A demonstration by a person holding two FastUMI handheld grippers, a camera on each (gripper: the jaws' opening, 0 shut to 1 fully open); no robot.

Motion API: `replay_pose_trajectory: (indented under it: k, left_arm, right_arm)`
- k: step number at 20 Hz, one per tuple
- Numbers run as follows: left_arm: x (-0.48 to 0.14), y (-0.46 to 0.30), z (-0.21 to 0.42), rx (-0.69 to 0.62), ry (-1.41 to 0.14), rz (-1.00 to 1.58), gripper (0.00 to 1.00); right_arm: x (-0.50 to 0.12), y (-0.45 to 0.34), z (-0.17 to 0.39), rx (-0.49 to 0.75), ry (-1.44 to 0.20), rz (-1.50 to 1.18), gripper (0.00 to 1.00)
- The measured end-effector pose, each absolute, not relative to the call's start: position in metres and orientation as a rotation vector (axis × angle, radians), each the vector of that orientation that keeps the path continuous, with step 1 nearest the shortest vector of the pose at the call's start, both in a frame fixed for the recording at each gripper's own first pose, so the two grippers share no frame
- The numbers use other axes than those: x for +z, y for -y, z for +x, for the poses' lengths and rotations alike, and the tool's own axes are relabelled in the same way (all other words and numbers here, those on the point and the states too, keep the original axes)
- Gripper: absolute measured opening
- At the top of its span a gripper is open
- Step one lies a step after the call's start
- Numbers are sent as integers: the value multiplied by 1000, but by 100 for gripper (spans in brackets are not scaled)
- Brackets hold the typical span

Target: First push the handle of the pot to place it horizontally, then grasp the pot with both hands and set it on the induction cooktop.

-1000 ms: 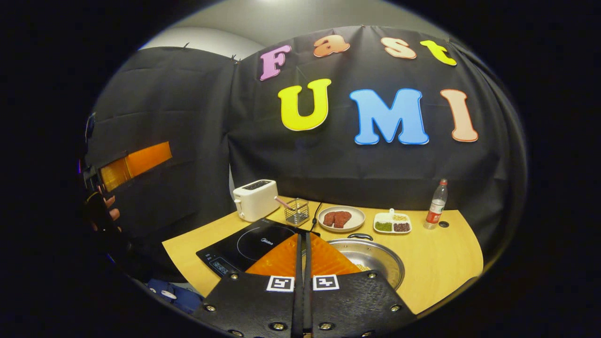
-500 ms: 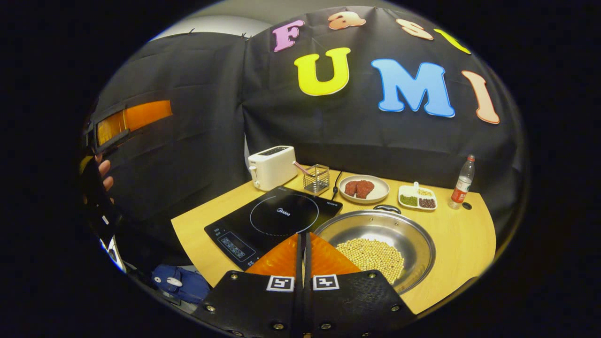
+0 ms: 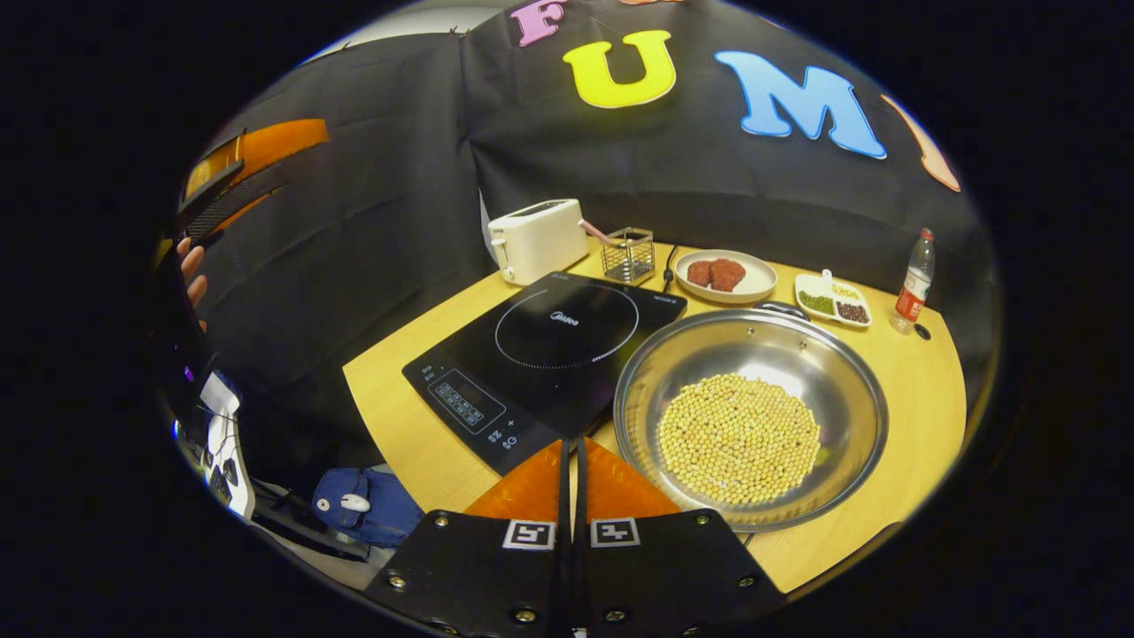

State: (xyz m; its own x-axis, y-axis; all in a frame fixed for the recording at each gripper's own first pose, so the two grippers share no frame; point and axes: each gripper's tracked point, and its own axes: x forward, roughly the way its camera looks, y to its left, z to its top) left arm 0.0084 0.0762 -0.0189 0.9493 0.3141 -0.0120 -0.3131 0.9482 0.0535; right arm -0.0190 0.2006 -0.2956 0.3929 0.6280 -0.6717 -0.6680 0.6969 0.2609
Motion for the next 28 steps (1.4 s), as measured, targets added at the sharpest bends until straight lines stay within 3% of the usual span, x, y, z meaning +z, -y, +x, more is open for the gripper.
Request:
replay_pose_trajectory:
  k: [5, 6, 7, 13, 28]
  left_arm:
    - [-22, -75, 12, 321, -27, 49, 98]
    - [-23, -75, 12, 320, -28, 49, 94]
    - [-24, -74, 13, 318, -30, 50, 98]
    - [-27, -68, 18, 302, -35, 51, 98]
    - [-28, -47, 41, 232, -30, 32, 98]
  right_arm:
    - [-320, -195, -25, 818, -917, -67, 0]
    - [-324, -194, -26, 818, -930, -72, 0]
    - [-327, -192, -27, 816, -941, -73, 0]
    - [-342, -183, -24, 781, -991, -72, 0]
    - [-343, -161, -17, 706, -1036, -20, 1]
